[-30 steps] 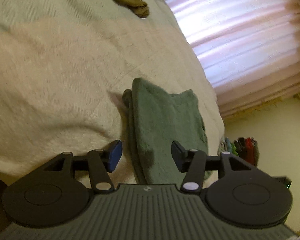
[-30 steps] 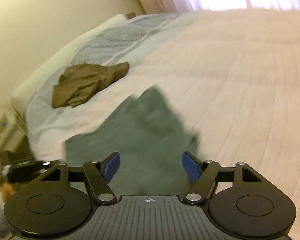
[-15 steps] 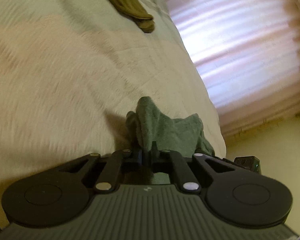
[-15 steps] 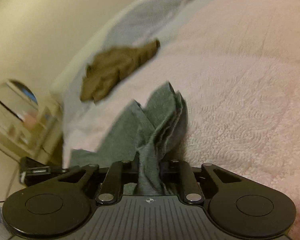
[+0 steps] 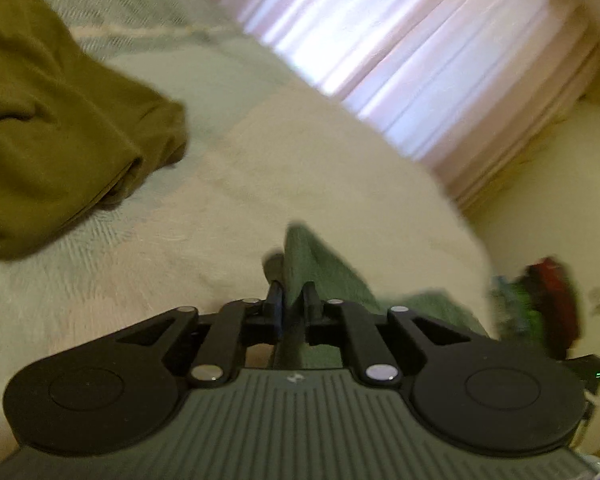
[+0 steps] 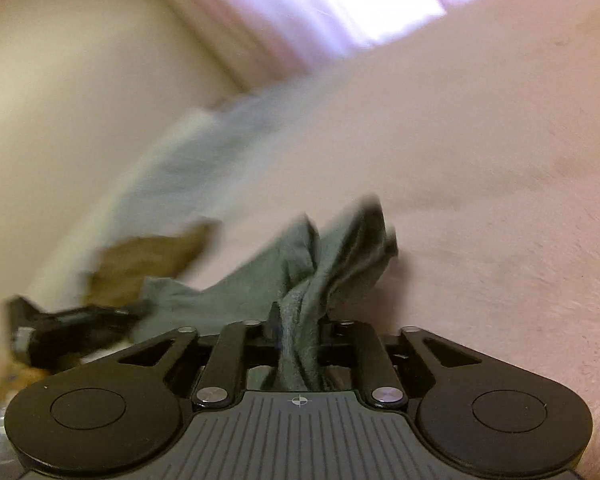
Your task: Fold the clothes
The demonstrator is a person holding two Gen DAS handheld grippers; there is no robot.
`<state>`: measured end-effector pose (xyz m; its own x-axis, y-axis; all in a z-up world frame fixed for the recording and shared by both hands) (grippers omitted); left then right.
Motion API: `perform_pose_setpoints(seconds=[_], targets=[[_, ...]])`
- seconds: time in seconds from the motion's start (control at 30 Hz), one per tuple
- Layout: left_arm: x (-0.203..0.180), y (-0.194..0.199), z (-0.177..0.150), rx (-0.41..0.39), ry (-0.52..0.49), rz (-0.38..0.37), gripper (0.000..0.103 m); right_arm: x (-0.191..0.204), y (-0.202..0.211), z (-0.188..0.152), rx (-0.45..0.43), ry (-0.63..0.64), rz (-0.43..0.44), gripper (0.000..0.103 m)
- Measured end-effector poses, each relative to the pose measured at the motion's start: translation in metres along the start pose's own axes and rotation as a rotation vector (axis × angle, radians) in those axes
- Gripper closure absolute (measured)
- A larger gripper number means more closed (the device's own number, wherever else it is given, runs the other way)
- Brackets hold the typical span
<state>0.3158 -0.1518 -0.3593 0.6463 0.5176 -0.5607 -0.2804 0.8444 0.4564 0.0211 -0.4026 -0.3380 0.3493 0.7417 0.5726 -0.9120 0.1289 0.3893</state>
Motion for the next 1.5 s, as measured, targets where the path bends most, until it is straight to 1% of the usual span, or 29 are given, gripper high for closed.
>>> perform_pose_setpoints(seconds=[0.03,0.07,0.1,0.17,0.2,0.23,0.27,0.3,0.33,0.4,0.47,0.57,0.6,0.63,0.7,0.73,0.8,0.87,0.93,1.03,1.07,1.1,1.13,1.17,1.23,1.3,1.37,1.4,1.5], targets=[[0.004,-0.011,0.001,0.009,-0.007,0.041,0.091,-0.003,-0.007,0.0,0.005,0.004,-0.061,0.068],[0.01,-0.018,0.001,0.016,-0.009,0.077,0.085,-0.007,-0.013,0.001,0.009,0.008,-0.121,0.047],[0.015,-0.021,0.002,0.016,0.0,0.107,0.083,-0.01,-0.02,0.001,0.014,0.012,-0.182,0.04],[0.019,-0.011,0.002,-0.013,0.018,0.125,0.083,-0.004,-0.011,0.007,-0.041,0.066,-0.284,0.04],[0.013,-0.005,0.001,-0.021,-0.005,0.12,0.083,0.001,-0.003,0.011,-0.064,0.108,-0.324,0.04],[0.004,0.001,-0.001,-0.015,-0.042,0.095,0.084,0.01,0.005,0.014,-0.088,0.155,-0.349,0.04],[-0.006,0.006,-0.004,-0.009,-0.079,0.07,0.087,0.021,0.01,0.016,-0.1,0.204,-0.33,0.04],[-0.015,0.011,-0.006,-0.002,-0.115,0.045,0.088,0.033,0.014,0.017,-0.102,0.252,-0.284,0.04],[-0.024,0.016,-0.009,0.004,-0.152,0.02,0.089,0.04,0.01,0.015,-0.09,0.287,-0.266,0.04],[-0.043,0.021,-0.016,0.026,-0.223,-0.026,0.089,0.044,-0.011,0.006,-0.036,0.332,-0.277,0.04],[-0.058,0.003,-0.026,0.073,-0.279,-0.041,0.088,0.048,-0.032,-0.003,0.017,0.378,-0.288,0.04],[-0.062,-0.03,-0.032,0.088,-0.332,0.02,0.086,0.054,-0.064,-0.016,0.097,0.445,-0.304,0.04],[-0.061,-0.039,-0.032,0.088,-0.344,0.045,0.086,0.05,-0.069,-0.016,0.106,0.439,-0.323,0.04],[-0.058,-0.045,-0.028,0.082,-0.348,0.078,0.086,0.041,-0.069,-0.012,0.098,0.407,-0.353,0.04],[-0.052,-0.047,-0.018,0.063,-0.357,0.136,0.086,0.034,-0.053,-0.003,0.06,0.39,-0.406,0.04],[-0.049,-0.042,-0.013,0.049,-0.361,0.161,0.089,0.032,-0.042,0.002,0.037,0.389,-0.431,0.04],[-0.045,-0.016,-0.01,0.016,-0.358,0.175,0.089,0.032,-0.017,0.01,-0.005,0.392,-0.46,0.04],[-0.045,0.017,-0.014,-0.003,-0.34,0.195,0.089,0.04,0.016,0.008,-0.037,0.404,-0.423,0.04],[-0.049,0.052,-0.024,-0.01,-0.326,0.202,0.088,0.057,0.046,-0.004,-0.037,0.419,-0.33,0.04],[-0.061,0.095,-0.054,-0.004,-0.293,0.216,0.076,0.089,0.089,-0.042,-0.004,0.529,-0.183,0.04],[-0.067,0.107,-0.068,0.0,-0.281,0.206,0.074,0.098,0.096,-0.057,0.012,0.576,-0.149,0.04],[-0.072,0.116,-0.081,0.009,-0.271,0.195,0.073,0.106,0.1,-0.071,0.029,0.622,-0.13,0.04],[-0.076,0.121,-0.094,0.029,-0.263,0.184,0.073,0.11,0.099,-0.083,0.049,0.655,-0.128,0.04],[-0.078,0.124,-0.105,0.046,-0.26,0.185,0.073,0.11,0.094,-0.094,0.072,0.675,-0.142,0.04],[-0.074,0.124,-0.119,0.067,-0.265,0.218,0.074,0.107,0.084,-0.113,0.119,0.703,-0.183,0.04],[-0.069,0.124,-0.134,0.088,-0.271,0.251,0.075,0.088,0.079,-0.119,0.147,0.682,-0.274,0.04],[-0.062,0.126,-0.137,0.098,-0.253,0.28,0.076,0.07,0.087,-0.118,0.151,0.618,-0.349,0.04],[-0.061,0.13,-0.135,0.098,-0.244,0.295,0.076,0.063,0.096,-0.117,0.148,0.568,-0.369,0.04],[-0.066,0.146,-0.136,0.095,-0.262,0.359,0.073,0.06,0.12,-0.113,0.136,0.442,-0.39,0.04]])
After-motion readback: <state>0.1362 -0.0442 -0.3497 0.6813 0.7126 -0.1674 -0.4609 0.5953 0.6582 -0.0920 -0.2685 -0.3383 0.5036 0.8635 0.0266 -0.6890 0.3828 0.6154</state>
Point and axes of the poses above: each gripper's, at about its wrist camera, not at the fingertips, and y roughly against the way its jaws point, x to its left, z to its top, the point moved 2 cm from there along -y, roughly the way its jaws point, and after that the axes turned 8 degrees about -x, right-handed, at the moved point
